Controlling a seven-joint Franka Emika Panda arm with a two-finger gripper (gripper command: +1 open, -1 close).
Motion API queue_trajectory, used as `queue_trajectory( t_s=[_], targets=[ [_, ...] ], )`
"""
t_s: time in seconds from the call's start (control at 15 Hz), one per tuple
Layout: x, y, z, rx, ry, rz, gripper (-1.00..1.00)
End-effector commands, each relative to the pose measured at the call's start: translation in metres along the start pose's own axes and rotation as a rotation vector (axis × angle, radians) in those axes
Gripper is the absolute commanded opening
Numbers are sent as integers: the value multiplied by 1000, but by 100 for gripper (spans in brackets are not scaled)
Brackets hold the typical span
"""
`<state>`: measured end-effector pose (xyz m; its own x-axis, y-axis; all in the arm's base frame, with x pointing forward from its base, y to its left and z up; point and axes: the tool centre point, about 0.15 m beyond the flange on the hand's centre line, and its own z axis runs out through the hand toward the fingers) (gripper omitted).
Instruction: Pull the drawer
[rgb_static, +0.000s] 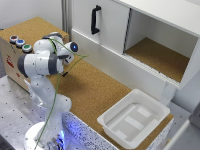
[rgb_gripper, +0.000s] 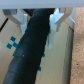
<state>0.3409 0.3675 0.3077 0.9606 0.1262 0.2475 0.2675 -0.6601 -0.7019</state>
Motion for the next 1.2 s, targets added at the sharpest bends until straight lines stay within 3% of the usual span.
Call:
queue_trajectory(
  t_s=[0.0, 1.13],
  targets=[
    [-6, 46, -3, 35, 40, 16, -100],
    [8, 111, -48, 31, 4, 18, -100]
  ],
)
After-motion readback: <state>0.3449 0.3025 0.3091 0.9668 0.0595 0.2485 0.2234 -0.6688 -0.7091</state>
